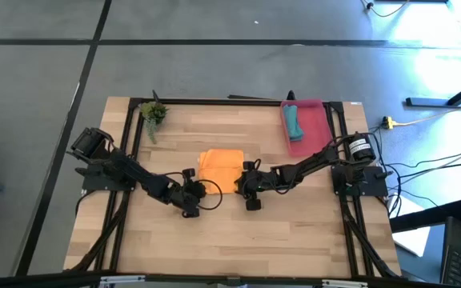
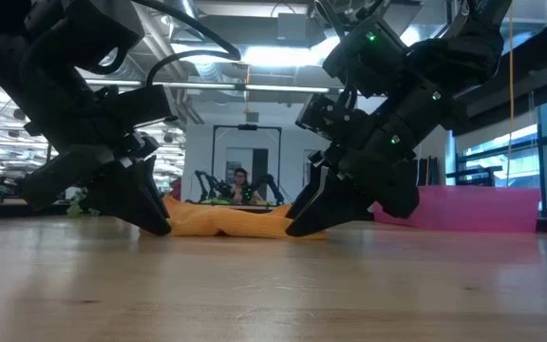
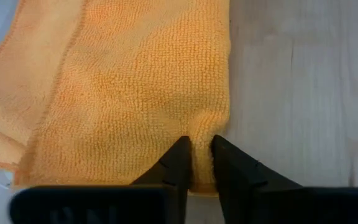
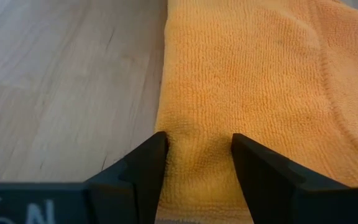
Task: Roll microfiber towels into tight, uniform cylinder then place into a basket
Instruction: Roll the yellow microfiber cloth on the table
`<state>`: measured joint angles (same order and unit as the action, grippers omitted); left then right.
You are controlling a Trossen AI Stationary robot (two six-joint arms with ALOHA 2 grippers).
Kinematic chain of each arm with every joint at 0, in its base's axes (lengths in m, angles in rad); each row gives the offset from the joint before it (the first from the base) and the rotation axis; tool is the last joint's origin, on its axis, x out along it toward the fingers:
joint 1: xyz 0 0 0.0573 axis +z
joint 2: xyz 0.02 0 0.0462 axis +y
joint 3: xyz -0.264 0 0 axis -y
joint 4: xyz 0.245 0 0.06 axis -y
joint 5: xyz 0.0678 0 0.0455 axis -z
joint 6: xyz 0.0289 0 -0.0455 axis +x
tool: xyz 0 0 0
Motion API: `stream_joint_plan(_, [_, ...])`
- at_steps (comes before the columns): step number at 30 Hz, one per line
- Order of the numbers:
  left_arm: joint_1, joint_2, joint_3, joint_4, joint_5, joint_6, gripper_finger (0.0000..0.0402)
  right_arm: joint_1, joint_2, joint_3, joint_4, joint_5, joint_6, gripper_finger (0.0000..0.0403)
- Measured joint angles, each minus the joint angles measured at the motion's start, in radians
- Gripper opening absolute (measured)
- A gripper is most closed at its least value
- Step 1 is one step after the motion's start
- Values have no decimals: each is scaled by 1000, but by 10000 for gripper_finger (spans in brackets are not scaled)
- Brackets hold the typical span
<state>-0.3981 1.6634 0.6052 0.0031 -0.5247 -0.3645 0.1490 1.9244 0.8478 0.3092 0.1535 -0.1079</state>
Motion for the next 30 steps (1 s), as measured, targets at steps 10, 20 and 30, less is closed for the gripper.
stream_joint_plan(10, [0,1,-1,-4,-4,1,3,0,0,0,0,1,2,189])
stream_joint_plan(20, [0,1,-1,-4,-4,-26,1,0,0,0,1,1,2,185])
stream_joint_plan(30, [0,1,-1,-4,-5,-27,0,0,0,0,0,-1,1,86])
